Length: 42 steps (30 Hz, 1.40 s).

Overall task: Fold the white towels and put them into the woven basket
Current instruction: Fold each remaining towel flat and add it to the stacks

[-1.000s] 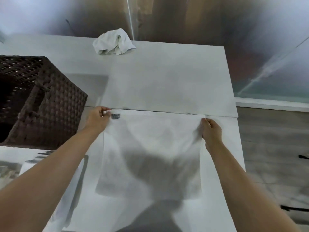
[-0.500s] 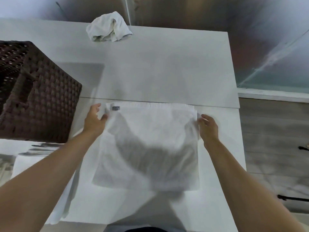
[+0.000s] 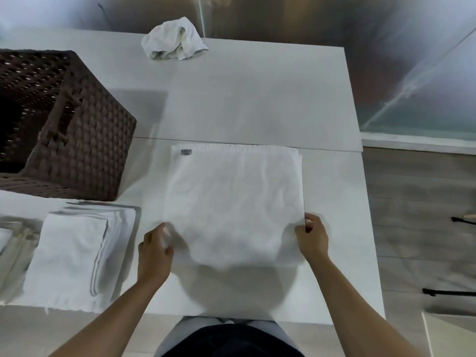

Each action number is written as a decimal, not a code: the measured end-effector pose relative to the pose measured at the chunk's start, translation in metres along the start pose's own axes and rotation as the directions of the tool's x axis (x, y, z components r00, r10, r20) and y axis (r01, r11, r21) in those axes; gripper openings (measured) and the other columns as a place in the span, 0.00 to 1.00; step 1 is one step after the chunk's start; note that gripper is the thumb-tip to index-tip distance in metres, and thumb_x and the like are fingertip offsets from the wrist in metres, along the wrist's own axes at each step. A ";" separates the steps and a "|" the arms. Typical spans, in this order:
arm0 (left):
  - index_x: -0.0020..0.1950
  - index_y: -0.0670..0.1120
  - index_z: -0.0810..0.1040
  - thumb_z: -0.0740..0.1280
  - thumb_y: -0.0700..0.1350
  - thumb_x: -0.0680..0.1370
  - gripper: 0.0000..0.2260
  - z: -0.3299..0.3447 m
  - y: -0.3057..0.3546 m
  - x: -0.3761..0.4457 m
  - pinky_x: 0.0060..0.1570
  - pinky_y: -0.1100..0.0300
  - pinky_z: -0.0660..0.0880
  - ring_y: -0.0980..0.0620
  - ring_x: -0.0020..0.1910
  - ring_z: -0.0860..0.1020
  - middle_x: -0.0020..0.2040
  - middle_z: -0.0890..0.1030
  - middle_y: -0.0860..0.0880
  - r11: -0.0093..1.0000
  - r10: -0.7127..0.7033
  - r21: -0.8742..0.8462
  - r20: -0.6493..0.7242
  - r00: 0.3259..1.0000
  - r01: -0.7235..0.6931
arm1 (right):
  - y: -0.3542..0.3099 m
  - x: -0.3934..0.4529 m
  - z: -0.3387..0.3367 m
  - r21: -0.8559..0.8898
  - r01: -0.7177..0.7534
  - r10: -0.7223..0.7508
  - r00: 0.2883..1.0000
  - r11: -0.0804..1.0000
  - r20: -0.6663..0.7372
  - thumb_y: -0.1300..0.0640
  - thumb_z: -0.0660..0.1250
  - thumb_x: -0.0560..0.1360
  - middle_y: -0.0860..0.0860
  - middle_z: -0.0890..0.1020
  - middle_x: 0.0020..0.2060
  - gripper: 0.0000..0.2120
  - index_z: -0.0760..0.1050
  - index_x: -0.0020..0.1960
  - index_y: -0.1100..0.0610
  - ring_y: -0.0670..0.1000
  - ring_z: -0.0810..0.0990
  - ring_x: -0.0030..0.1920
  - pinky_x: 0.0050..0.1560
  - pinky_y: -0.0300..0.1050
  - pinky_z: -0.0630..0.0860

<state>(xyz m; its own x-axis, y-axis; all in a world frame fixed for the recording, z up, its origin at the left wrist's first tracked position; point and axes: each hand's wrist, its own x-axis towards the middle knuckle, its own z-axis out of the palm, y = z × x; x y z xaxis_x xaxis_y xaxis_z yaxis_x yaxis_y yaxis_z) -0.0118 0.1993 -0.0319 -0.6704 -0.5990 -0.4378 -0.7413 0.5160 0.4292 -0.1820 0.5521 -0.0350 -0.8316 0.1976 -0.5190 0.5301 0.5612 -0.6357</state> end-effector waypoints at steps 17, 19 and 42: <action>0.41 0.42 0.73 0.68 0.47 0.79 0.12 -0.027 -0.053 -0.065 0.33 0.55 0.68 0.44 0.37 0.78 0.37 0.77 0.45 0.972 -0.096 -0.211 0.053 0.994 0.105 | 0.093 -0.117 0.015 0.109 -0.237 0.246 0.966 0.965 -0.075 0.53 0.69 0.79 0.57 0.84 0.46 0.15 0.75 0.61 0.61 0.58 0.84 0.44 0.53 0.55 0.81; 0.41 0.43 0.72 0.68 0.47 0.78 0.11 -0.028 -0.065 -0.076 0.36 0.51 0.74 0.41 0.38 0.81 0.37 0.80 0.43 0.953 -0.108 -0.278 0.069 0.992 0.123 | 0.103 -0.140 0.016 0.177 -0.242 0.257 0.964 0.954 -0.072 0.56 0.69 0.79 0.54 0.83 0.45 0.14 0.75 0.61 0.61 0.56 0.85 0.41 0.49 0.56 0.82; 0.52 0.40 0.84 0.71 0.39 0.77 0.05 -0.094 -0.035 -0.122 0.42 0.57 0.82 0.45 0.39 0.82 0.44 0.85 0.39 0.484 -0.191 -0.843 0.161 0.968 0.235 | 0.039 -0.206 -0.042 0.854 -0.131 0.234 0.972 0.504 0.011 0.60 0.73 0.77 0.50 0.84 0.42 0.04 0.82 0.52 0.56 0.50 0.81 0.40 0.51 0.44 0.78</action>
<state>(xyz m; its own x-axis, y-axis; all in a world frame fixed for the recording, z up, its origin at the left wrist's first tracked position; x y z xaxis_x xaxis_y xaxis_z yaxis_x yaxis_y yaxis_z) 0.0987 0.1964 0.0809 -0.5131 -0.5799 -0.6328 -0.4898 -0.4076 0.7706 0.0033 0.5671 0.0712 -0.6828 0.3149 -0.6593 0.5171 -0.4291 -0.7405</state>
